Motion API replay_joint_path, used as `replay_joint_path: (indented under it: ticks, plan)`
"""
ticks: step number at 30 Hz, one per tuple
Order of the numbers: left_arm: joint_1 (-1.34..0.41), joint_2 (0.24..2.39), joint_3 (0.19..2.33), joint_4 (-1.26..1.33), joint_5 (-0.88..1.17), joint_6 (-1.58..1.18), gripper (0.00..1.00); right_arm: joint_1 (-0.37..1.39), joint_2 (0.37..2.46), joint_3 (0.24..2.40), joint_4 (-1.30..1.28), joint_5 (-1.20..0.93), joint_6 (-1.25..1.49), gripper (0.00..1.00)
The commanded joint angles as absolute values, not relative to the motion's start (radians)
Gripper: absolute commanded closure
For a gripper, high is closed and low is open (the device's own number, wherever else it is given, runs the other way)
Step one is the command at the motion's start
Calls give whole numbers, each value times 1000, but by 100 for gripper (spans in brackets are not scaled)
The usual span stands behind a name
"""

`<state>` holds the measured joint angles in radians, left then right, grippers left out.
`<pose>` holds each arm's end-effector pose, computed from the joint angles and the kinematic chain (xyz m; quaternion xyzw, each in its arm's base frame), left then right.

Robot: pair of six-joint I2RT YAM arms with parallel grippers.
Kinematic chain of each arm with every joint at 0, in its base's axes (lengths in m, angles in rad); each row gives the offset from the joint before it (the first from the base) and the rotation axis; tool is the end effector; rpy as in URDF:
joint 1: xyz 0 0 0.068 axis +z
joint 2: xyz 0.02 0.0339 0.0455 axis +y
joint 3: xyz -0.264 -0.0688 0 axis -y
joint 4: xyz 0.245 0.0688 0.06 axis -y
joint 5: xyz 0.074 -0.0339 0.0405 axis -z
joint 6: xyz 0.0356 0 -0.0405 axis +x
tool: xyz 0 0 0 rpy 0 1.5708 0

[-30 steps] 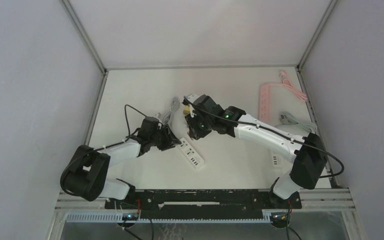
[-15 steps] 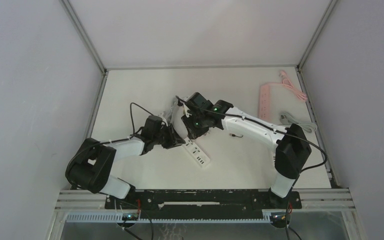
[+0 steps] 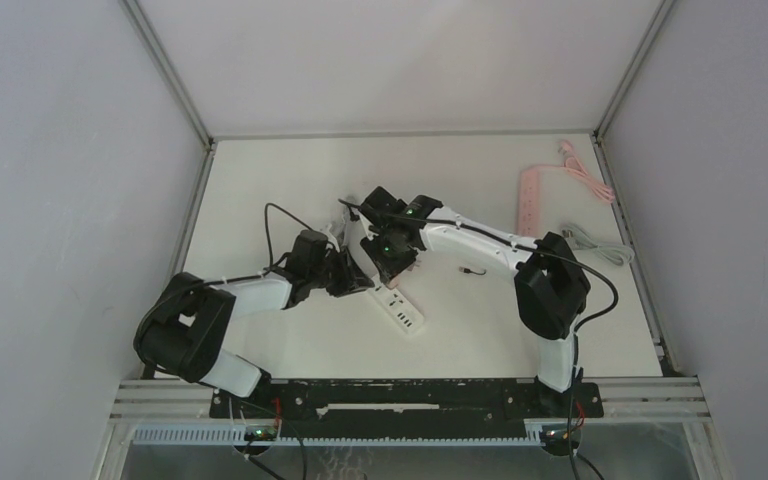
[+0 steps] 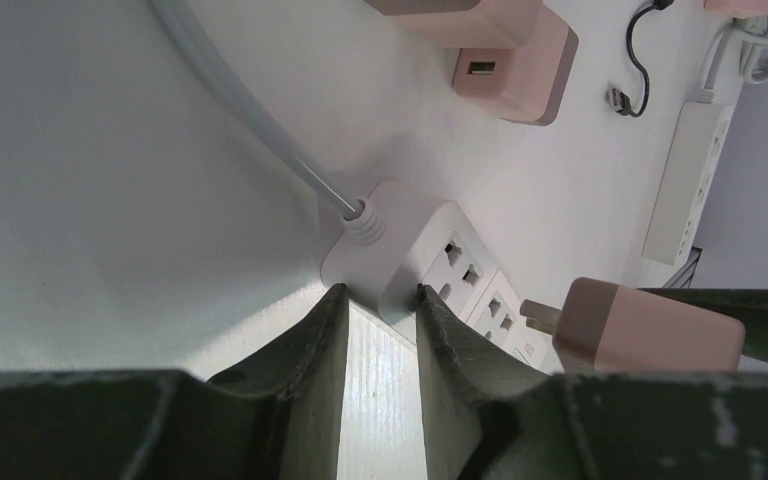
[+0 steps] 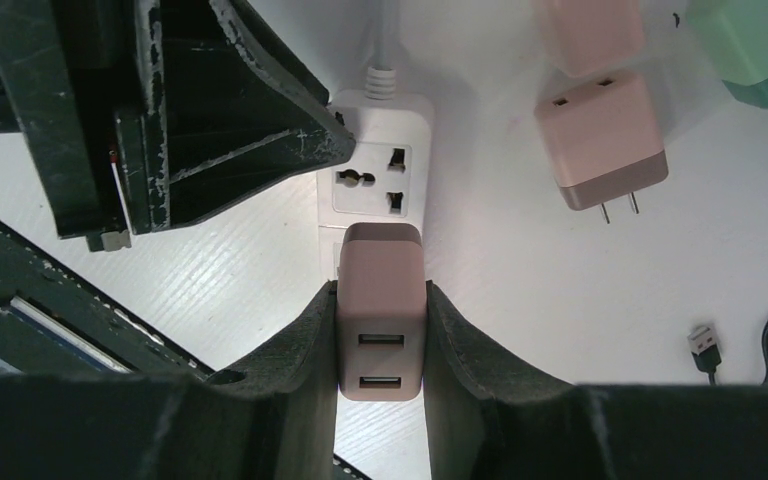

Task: Insert the plug
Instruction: Adjust the socket at the center of the board, then insert the plug into the socket.

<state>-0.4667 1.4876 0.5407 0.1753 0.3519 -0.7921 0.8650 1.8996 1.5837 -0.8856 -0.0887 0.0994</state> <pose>0.2328 -0.1310 0.1379 -0.0797 0.9060 -0.3558 0.2147 0.2546 0.3036 0.2422 -0.3744 0.9079 0.1237 0.1423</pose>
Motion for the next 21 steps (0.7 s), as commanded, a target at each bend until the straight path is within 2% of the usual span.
replay_joint_path:
  ticks: [1, 21]
  plan:
    - [-478, 1513, 566, 144, 348, -744, 66, 858, 1915, 1652, -901, -74, 59, 100]
    - [-478, 1536, 553, 159, 356, -767, 66, 856, 2016, 1706, -910, -64, 37, 100]
